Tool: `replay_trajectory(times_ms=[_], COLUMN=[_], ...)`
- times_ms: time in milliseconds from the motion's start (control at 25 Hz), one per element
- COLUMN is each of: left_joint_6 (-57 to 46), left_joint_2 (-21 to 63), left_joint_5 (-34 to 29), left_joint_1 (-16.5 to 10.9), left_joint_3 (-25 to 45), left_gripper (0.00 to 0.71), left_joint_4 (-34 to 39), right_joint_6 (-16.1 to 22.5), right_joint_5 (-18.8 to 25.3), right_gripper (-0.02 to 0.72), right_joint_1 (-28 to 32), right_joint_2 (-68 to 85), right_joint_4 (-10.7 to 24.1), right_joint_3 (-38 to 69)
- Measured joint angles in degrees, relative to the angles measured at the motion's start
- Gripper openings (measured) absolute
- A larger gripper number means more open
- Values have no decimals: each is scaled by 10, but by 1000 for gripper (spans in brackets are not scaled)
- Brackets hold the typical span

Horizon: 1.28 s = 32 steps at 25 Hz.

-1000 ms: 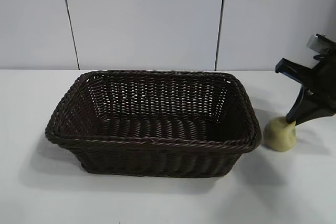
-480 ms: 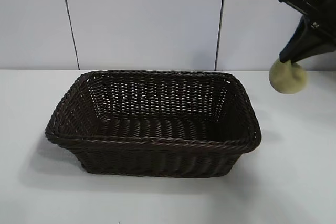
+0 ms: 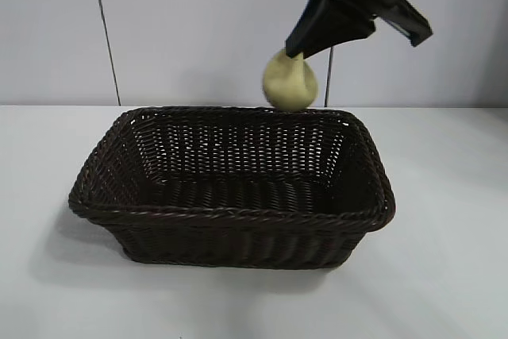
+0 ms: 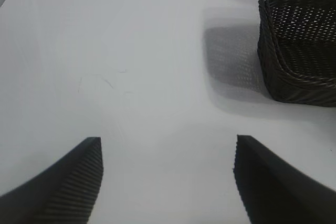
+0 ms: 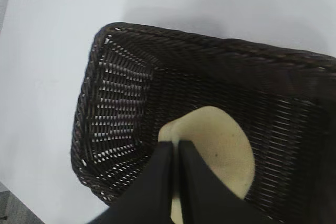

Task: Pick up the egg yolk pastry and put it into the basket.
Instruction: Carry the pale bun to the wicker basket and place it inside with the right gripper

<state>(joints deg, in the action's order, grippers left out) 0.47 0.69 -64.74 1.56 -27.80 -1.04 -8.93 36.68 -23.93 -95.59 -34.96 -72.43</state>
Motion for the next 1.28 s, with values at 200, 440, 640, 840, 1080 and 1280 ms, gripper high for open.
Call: replay_trajectory(times_ms=[200, 440, 640, 840, 1080, 1280], left_joint_6=[0, 0, 0, 0, 0, 0], left_joint_2=[0, 0, 0, 0, 0, 0], left_joint_5=[0, 0, 0, 0, 0, 0], left_joint_1=[0, 0, 0, 0, 0, 0], left_joint_3=[0, 0, 0, 0, 0, 0], left_gripper=[511, 511, 511, 511, 511, 511], left_joint_4=[0, 0, 0, 0, 0, 0], right_joint_6=[8, 13, 14, 14, 22, 59], right_joint_5=[-51, -87, -93, -94, -79, -2], right_gripper=[21, 21, 22, 136, 444, 491], right_joint_1=[-51, -62, -62, -62, -62, -60], right_joint_2=[-57, -124, -145, -145, -145, -145], right_joint_4=[0, -2, -2, -2, -2, 36], right_joint_3=[0, 0, 0, -2, -3, -51])
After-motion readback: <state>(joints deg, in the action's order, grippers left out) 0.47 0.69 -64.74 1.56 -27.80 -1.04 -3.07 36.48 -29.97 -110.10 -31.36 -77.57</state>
